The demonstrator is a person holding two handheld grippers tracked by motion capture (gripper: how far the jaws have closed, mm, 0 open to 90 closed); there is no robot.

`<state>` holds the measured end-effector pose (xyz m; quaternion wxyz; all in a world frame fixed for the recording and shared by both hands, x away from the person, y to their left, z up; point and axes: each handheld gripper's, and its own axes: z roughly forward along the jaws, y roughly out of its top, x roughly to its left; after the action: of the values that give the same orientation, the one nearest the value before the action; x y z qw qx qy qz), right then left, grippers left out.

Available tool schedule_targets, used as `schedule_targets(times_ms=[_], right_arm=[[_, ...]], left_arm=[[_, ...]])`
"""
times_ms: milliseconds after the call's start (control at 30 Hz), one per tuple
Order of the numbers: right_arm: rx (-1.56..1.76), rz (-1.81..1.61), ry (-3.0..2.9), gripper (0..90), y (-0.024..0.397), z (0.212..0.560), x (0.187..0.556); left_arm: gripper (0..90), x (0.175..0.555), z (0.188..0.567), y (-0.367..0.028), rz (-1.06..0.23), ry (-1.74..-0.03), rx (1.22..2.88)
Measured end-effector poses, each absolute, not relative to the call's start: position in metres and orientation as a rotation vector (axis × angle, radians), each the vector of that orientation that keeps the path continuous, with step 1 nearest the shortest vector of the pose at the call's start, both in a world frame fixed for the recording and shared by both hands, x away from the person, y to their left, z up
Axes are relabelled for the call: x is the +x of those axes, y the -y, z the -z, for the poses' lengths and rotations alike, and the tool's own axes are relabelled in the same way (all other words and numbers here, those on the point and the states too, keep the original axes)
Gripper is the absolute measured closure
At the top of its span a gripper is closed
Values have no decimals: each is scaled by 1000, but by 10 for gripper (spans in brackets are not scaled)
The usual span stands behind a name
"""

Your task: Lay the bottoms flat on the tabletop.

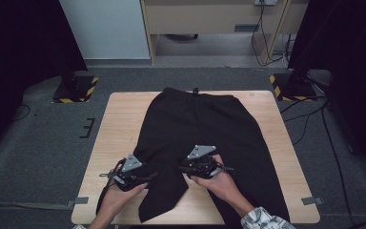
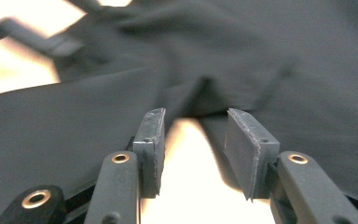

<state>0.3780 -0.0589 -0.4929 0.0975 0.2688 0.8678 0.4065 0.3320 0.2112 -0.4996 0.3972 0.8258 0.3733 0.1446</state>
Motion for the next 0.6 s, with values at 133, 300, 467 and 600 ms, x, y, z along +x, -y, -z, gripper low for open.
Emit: schedule_targets(times_ms=[133, 300, 467, 600], right_arm=[[848, -1171, -2515, 583, 63, 491, 394], [856, -1164, -2501, 606, 61, 491, 403], [857, -1159, -2488, 620, 61, 491, 406], [850, -1151, -2495, 601, 54, 491, 408]], left_arm=[[382, 334, 513, -197, -309, -917, 2156], [746, 334, 519, -195, -325, -886, 2252], [895, 313, 511, -217, -249, -870, 2313], [896, 293, 504, -251, -244, -905, 2319]])
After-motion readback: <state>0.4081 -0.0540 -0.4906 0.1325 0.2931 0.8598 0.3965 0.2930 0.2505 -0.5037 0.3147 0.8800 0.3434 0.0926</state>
